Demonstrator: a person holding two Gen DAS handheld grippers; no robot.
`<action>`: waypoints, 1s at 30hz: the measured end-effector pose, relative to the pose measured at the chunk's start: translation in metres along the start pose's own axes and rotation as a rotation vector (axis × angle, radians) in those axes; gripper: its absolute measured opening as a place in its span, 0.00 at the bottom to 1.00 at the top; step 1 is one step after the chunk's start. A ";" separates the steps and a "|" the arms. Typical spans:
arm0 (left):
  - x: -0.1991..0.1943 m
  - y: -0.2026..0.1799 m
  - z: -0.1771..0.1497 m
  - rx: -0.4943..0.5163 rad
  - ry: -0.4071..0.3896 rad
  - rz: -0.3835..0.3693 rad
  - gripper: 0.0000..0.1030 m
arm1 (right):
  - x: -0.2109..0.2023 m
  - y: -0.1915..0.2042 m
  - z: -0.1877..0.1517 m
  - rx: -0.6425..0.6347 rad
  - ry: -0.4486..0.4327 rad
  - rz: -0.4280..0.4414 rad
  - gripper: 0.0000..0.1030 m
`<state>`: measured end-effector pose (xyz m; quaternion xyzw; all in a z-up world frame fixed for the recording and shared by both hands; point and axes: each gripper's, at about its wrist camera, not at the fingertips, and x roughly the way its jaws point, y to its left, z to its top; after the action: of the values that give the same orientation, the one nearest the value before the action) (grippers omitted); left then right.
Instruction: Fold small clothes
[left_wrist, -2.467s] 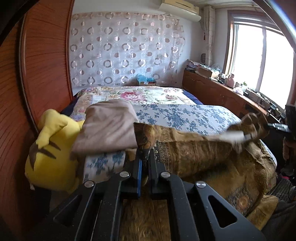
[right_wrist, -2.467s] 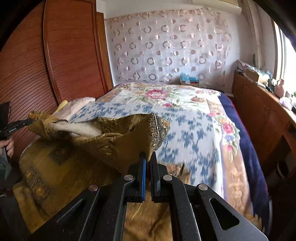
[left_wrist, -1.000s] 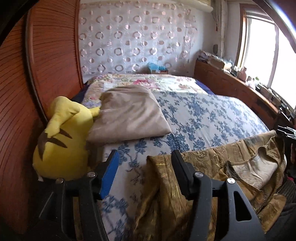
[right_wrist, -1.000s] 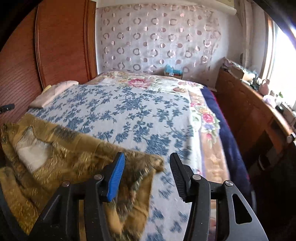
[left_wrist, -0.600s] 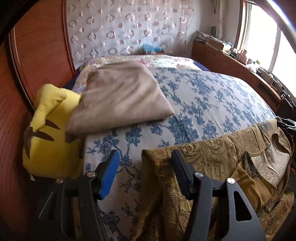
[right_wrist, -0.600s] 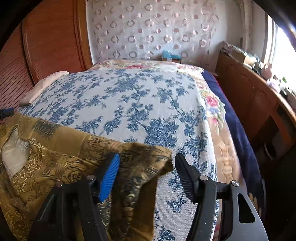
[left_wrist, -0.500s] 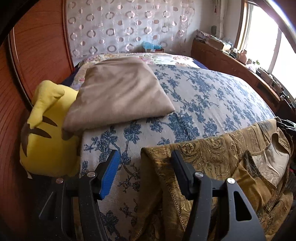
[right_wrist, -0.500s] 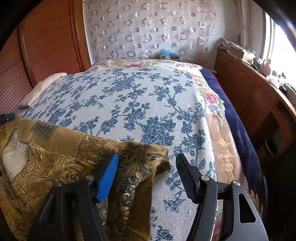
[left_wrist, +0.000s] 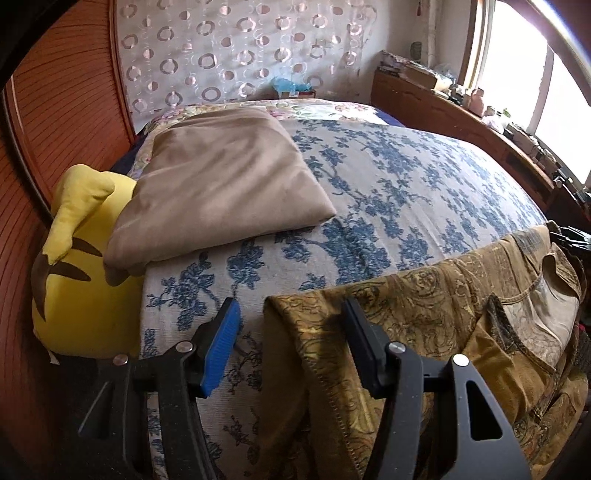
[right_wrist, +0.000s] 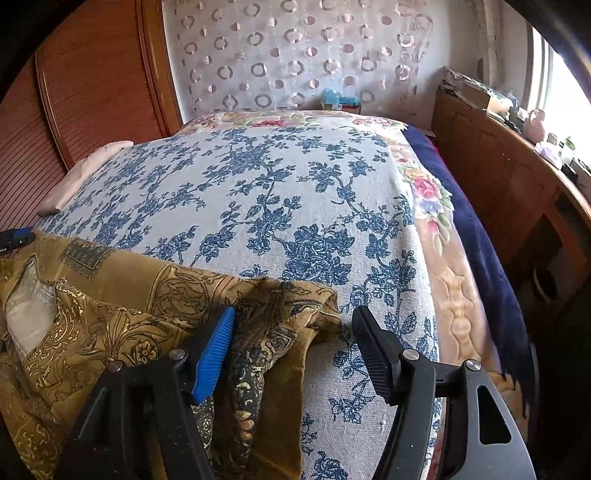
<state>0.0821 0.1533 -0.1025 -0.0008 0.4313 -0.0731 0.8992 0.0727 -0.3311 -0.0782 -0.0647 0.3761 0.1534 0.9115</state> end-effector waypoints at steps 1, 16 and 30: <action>-0.001 0.000 0.000 0.003 -0.002 -0.003 0.52 | 0.000 0.001 0.000 -0.004 0.001 0.003 0.65; -0.055 -0.015 -0.008 -0.017 -0.139 -0.066 0.06 | -0.004 0.019 -0.007 -0.104 0.003 0.077 0.20; -0.185 -0.049 0.019 0.064 -0.454 -0.056 0.06 | -0.121 0.044 0.019 -0.106 -0.240 0.160 0.11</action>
<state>-0.0234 0.1278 0.0562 -0.0006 0.2153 -0.1094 0.9704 -0.0098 -0.3131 0.0202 -0.0638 0.2599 0.2519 0.9300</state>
